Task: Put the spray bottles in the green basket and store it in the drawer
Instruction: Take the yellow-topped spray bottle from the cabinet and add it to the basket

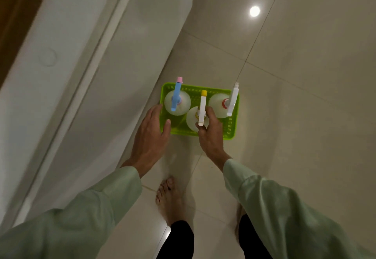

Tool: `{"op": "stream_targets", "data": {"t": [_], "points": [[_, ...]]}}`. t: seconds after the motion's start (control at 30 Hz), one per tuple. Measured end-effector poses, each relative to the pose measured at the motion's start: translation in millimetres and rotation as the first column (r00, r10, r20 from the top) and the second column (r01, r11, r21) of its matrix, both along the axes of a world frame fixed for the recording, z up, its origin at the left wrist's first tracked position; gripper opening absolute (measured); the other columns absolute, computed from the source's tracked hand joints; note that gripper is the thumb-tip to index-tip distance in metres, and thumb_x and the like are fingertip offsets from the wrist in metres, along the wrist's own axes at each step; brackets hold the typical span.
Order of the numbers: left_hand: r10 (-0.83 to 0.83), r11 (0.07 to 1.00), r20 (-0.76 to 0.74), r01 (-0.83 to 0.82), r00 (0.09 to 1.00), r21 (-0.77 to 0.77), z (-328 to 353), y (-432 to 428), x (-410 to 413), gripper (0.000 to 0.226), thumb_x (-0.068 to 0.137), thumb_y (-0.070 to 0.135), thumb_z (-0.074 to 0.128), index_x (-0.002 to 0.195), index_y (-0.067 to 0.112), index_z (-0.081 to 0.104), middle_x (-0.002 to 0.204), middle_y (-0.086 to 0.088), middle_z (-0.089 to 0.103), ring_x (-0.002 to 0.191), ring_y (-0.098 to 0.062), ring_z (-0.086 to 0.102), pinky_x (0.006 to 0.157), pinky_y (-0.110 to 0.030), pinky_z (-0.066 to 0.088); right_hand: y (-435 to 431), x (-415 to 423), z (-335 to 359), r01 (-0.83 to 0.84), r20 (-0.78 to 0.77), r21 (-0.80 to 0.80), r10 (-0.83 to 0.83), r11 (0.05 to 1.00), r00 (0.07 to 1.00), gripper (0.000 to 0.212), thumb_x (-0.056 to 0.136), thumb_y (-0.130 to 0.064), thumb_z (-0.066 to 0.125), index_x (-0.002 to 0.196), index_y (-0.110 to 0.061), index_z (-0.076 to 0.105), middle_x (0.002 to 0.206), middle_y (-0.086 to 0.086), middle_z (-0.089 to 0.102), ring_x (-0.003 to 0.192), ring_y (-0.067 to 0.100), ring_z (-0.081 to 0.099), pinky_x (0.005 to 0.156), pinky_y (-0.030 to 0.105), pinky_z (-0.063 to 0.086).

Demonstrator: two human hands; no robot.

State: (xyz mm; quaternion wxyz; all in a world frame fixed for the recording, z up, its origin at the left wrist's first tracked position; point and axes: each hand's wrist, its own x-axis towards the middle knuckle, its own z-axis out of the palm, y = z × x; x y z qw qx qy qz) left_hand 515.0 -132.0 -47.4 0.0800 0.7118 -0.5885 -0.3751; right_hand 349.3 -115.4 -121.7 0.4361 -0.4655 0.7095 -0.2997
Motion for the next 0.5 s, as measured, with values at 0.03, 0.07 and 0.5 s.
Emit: {"op": "stream_targets", "data": {"t": [0.03, 0.07, 0.5], "points": [[-0.001, 1.0, 0.0, 0.001, 1.0, -0.003, -3.2, -1.0, -0.7, 0.05, 0.098, 0.021, 0.05, 0.145, 0.011, 0.039, 0.15, -0.007, 0.045, 0.137, -0.024, 0.043, 0.111, -0.038, 0.038, 1.5, -0.3, -2.2, -0.011, 0.005, -0.009, 0.011, 1.0, 1.0, 0.038, 0.079, 0.013, 0.059, 0.112, -0.007, 0.059, 0.099, 0.007, 0.067, 0.09, 0.029, 0.061, 0.075, 0.031, 0.052], [-0.003, 1.0, 0.001, 0.003, 1.0, -0.007, -5.8, -1.3, -1.5, 0.049, 0.098, 0.021, 0.05, 0.145, 0.01, 0.04, 0.149, -0.008, 0.045, 0.137, -0.024, 0.043, 0.111, -0.039, 0.038, 2.5, -0.1, -3.7, -0.022, 0.015, -0.02, 0.022, 1.0, 1.0, 0.041, 0.078, 0.012, 0.056, 0.112, -0.009, 0.059, 0.098, 0.004, 0.065, 0.089, 0.025, 0.06, 0.072, 0.022, 0.05], [-0.006, 0.999, 0.02, 0.007, 1.0, -0.034, -4.2, 2.1, -10.4, 0.049, 0.096, 0.016, 0.053, 0.143, 0.005, 0.042, 0.149, -0.014, 0.046, 0.138, -0.028, 0.043, 0.113, -0.038, 0.034, 10.5, -13.7, 5.5, -0.025, 0.075, 0.003, 0.025, 1.0, 0.997, 0.059, 0.078, 0.003, 0.055, 0.136, -0.008, 0.053, 0.122, 0.012, 0.068, 0.111, 0.027, 0.064, 0.083, 0.025, 0.053]]}}
